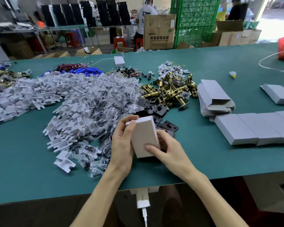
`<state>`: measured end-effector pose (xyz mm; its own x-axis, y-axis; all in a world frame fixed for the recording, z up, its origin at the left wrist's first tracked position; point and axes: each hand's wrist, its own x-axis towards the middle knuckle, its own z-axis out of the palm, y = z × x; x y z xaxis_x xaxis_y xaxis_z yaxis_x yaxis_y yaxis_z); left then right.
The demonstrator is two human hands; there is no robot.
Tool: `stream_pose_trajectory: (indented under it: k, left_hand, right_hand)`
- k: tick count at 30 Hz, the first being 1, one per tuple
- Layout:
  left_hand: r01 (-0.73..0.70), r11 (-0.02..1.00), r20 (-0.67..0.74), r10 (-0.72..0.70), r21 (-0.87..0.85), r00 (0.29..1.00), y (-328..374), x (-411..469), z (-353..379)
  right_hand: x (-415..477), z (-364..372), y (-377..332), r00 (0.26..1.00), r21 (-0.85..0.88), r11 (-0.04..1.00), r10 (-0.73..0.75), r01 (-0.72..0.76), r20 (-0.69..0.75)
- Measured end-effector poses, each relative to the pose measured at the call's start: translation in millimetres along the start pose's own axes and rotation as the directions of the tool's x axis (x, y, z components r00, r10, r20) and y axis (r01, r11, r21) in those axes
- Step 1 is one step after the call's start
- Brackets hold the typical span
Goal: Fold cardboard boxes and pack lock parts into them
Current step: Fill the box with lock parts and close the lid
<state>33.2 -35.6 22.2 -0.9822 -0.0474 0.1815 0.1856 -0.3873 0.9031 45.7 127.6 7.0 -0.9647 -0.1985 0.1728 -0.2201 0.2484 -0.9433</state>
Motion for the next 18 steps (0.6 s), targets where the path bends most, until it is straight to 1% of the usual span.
stream_pose_trajectory:
  k: [2, 5, 7, 10, 12, 13, 15, 16, 17, 18]
  left_hand:
    - [0.054, 0.995, -0.02, -0.056, -0.083, 0.998, 0, 1, 2]
    - [0.173, 0.97, -0.042, -0.182, -0.17, 0.982, 2, 4, 9]
    - [0.253, 0.936, -0.019, -0.265, -0.245, 0.964, 2, 9, 12]
    - [0.354, 0.858, 0.065, -0.357, -0.373, 0.932, -1, 13, 13]
    - [0.378, 0.84, 0.081, -0.377, -0.39, 0.923, -6, 13, 12]
    - [0.379, 0.846, 0.082, -0.377, -0.374, 0.923, -9, 13, 12]
    - [0.346, 0.889, 0.075, -0.34, -0.3, 0.937, -11, 12, 13]
    - [0.312, 0.91, 0.065, -0.306, -0.273, 0.95, -12, 12, 14]
    - [0.282, 0.921, 0.054, -0.278, -0.27, 0.959, -12, 13, 15]
    - [0.267, 0.92, 0.045, -0.266, -0.285, 0.963, -12, 13, 15]
  right_hand:
    - [-4, -1, -2, 0.999, -0.034, 0.999, -0.031, 0.031, -0.023]
    - [-8, 2, -7, 0.992, -0.097, 0.99, -0.108, 0.1, -0.072]
    - [-12, 5, -11, 0.988, -0.098, 0.988, -0.124, 0.115, -0.087]
    - [-16, 6, -15, 0.996, 0.038, 0.996, -0.072, 0.074, -0.053]
    - [-18, 4, -19, 0.997, 0.13, 0.989, -0.071, 0.071, -0.007]
    - [-18, 3, -20, 0.997, 0.169, 0.983, -0.075, 0.075, -0.006]
    - [-21, 0, -23, 0.994, 0.232, 0.968, -0.082, 0.098, -0.077]
    - [-22, -2, -24, 0.985, 0.237, 0.964, -0.085, 0.119, -0.152]
    - [-23, -5, -25, 0.965, 0.201, 0.969, -0.089, 0.141, -0.248]
    - [-23, -8, -24, 0.935, 0.124, 0.982, -0.096, 0.146, -0.341]
